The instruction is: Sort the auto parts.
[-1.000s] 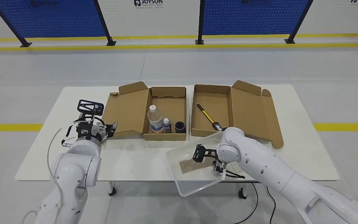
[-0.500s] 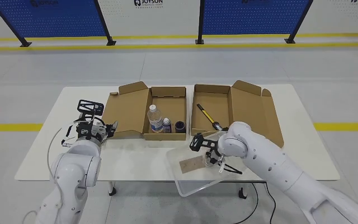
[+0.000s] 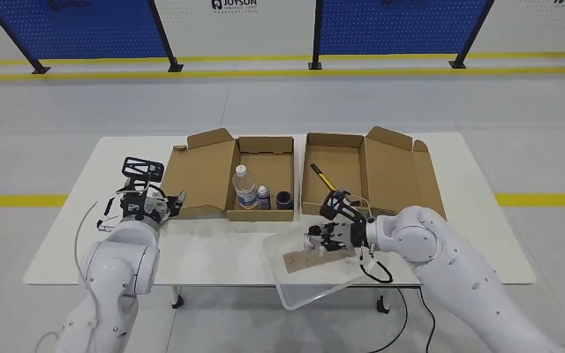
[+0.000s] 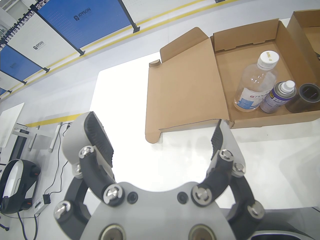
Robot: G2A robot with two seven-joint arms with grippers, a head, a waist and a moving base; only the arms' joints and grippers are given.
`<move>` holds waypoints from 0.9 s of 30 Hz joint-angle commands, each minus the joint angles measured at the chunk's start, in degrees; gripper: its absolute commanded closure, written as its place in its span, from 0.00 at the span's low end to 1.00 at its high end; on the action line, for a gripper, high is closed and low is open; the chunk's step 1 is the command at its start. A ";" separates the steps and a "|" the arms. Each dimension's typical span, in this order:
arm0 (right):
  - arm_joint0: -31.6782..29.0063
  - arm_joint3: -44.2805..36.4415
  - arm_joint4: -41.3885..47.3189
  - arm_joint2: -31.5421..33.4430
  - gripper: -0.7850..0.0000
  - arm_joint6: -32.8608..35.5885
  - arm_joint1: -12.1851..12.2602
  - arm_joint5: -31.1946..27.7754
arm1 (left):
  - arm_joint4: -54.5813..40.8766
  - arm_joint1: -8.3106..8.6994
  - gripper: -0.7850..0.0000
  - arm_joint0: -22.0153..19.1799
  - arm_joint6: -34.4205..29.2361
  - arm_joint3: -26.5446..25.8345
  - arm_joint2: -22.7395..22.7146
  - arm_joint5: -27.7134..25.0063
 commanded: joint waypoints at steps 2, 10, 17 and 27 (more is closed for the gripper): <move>-1.29 0.71 2.28 0.51 1.00 -2.31 0.03 -2.22 | 0.00 0.00 0.00 0.00 0.00 0.00 0.00 0.00; -1.62 1.11 1.88 0.11 1.00 -2.89 -0.21 -2.15 | 0.00 0.00 0.00 0.00 0.00 0.00 0.00 0.00; -1.16 1.01 0.59 0.09 1.00 -2.56 -0.37 -0.56 | 0.00 0.00 0.00 0.00 0.00 0.00 0.00 0.00; 3.30 0.38 -10.31 2.58 1.00 -0.22 -0.25 11.04 | 0.00 0.00 0.00 0.00 0.00 0.00 0.00 0.00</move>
